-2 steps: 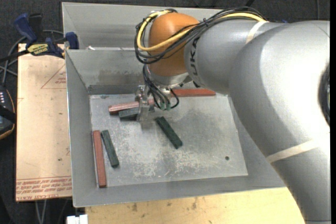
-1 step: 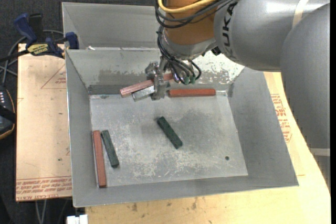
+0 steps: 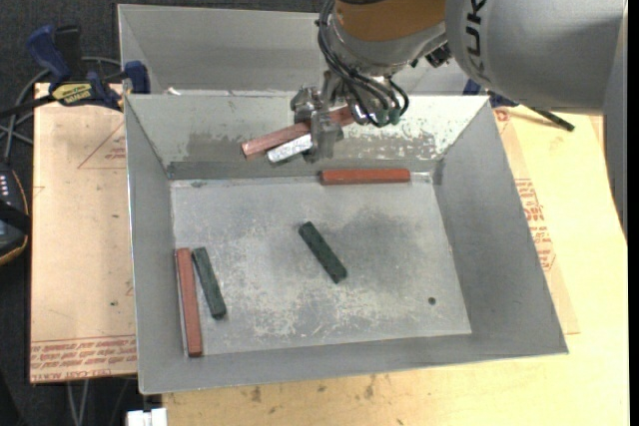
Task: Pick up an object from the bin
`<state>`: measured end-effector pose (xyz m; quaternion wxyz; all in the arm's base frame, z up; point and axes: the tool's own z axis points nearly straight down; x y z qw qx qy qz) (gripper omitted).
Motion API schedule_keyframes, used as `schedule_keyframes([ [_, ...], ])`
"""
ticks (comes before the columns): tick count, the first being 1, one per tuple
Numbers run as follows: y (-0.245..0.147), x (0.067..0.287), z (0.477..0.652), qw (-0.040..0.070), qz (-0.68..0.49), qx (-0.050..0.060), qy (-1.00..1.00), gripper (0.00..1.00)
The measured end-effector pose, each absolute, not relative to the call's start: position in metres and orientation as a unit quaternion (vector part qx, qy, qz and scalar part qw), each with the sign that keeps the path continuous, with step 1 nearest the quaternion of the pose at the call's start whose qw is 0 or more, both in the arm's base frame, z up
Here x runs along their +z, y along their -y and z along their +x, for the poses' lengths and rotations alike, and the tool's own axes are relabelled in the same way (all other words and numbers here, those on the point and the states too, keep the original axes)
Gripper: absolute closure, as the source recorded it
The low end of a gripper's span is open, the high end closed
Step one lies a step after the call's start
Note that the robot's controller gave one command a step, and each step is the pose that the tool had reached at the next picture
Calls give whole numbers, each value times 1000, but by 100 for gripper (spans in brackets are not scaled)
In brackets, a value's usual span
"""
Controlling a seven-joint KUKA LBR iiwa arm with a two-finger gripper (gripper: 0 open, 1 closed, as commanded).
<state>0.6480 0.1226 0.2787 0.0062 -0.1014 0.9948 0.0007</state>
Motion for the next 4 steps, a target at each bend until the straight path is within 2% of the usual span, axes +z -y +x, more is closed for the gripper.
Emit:
schedule_keyframes([
  [1, -123, 273, 647, 2, -102, 1, -995, 0],
  [2, -112, 126, 620, -3, -99, 1, -995, 0],
  [3, -186, 66, 615, -2, -125, 2, -992, 0],
  [4, -181, 71, 618, 1, -121, 1, -993, 100],
])
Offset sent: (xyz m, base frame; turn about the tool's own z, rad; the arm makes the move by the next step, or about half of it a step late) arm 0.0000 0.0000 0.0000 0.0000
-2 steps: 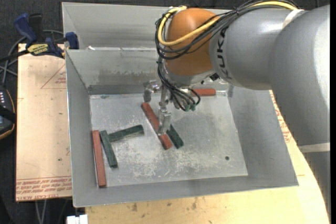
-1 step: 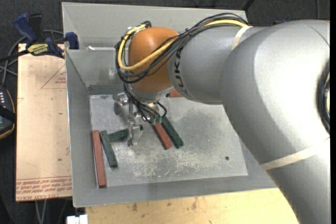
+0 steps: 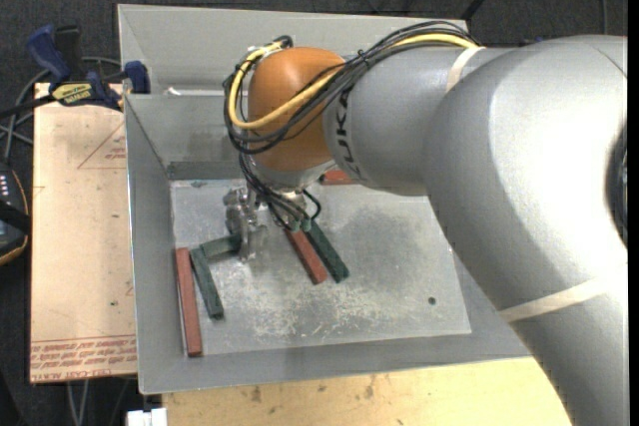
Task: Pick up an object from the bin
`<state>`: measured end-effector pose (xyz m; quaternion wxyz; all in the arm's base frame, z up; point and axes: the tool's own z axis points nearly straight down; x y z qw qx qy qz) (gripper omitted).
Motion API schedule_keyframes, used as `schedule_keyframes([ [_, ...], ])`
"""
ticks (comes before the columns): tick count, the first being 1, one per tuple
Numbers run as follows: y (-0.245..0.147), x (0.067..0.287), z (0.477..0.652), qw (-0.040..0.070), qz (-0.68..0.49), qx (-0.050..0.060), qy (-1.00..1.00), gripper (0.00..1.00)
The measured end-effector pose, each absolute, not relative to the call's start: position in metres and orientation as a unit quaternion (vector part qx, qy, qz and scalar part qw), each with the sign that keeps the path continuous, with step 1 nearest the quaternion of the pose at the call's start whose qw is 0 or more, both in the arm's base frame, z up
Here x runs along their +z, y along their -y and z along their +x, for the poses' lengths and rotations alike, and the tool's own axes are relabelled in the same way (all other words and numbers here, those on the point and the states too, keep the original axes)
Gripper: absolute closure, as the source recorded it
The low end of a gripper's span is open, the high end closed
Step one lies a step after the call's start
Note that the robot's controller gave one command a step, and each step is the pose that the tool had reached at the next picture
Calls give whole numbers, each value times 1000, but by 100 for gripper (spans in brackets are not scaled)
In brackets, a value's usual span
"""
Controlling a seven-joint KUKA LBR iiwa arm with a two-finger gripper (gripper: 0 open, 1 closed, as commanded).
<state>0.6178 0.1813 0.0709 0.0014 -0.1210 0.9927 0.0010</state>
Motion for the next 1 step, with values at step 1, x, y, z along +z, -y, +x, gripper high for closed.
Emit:
schedule_keyframes([
  [1, -174, 244, 640, 5, -387, 0, -922, 100],
])
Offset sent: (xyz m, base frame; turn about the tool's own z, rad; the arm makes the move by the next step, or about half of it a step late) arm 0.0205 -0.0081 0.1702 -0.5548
